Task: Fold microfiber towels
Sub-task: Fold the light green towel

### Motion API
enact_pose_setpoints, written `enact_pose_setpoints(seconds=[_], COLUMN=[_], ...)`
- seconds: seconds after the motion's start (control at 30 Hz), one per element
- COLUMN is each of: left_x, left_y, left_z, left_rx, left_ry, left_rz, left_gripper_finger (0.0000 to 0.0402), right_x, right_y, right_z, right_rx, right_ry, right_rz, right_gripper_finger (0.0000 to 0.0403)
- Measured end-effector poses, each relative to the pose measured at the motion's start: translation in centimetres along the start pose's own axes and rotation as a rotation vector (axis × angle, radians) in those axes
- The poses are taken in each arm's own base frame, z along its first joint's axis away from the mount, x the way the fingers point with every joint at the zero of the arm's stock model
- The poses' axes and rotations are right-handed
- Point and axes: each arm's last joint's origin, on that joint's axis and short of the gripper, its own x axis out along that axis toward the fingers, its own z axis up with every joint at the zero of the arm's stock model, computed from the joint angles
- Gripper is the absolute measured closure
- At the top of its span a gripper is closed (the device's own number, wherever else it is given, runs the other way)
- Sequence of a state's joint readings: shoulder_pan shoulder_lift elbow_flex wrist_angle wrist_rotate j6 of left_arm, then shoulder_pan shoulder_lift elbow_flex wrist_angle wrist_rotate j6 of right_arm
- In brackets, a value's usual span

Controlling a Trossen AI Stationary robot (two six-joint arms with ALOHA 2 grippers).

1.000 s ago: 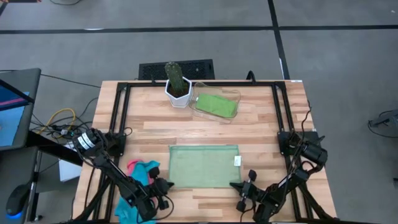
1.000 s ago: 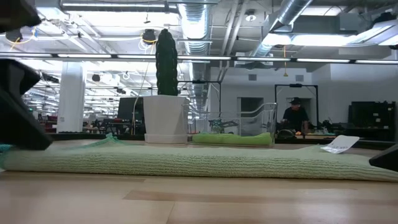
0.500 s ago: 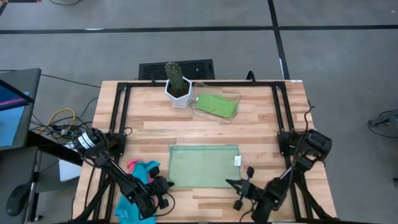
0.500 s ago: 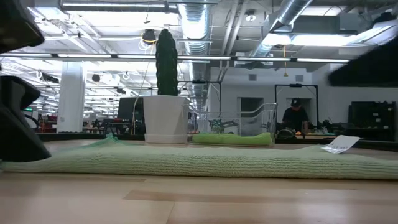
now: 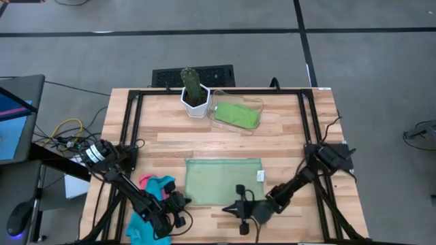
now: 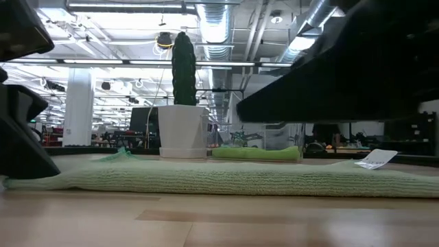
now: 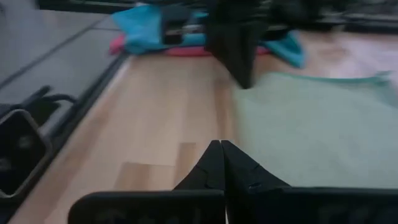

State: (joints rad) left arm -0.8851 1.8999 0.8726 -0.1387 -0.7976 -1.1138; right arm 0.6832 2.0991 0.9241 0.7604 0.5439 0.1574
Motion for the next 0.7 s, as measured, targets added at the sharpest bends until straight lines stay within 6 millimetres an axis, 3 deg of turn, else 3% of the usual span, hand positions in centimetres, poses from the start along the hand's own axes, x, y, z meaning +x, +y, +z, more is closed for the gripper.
enact_pose_setpoints(seconds=[0.1,0.2,0.43,0.7], left_x=[-0.2,-0.4,-0.7,-2.6], left_y=[-0.2,-0.4,-1.1,-3.0], left_z=[-0.2,-0.3,0.0,3.0], left_rx=[-0.022,-0.041,0.005,0.136], left_ry=[0.003,0.008,0.021,0.076], left_rz=[-0.011,-0.031,-0.072,-0.129], left_gripper_finger=[0.0401,0.0401,0.0401,0.0401], right_x=[0.8,1.4,2.5,2.1], right_y=[-1.0,-1.8,-1.6,-0.8], right_z=[0.0,-1.5,-4.3,-4.7], right_rx=[0.016,0.039,0.131,0.157], right_ry=[0.016,0.054,0.041,0.040], right_rz=[0.069,0.060,0.037,-0.009], right_gripper_finger=[0.0393,0.0393,0.0394,0.0394])
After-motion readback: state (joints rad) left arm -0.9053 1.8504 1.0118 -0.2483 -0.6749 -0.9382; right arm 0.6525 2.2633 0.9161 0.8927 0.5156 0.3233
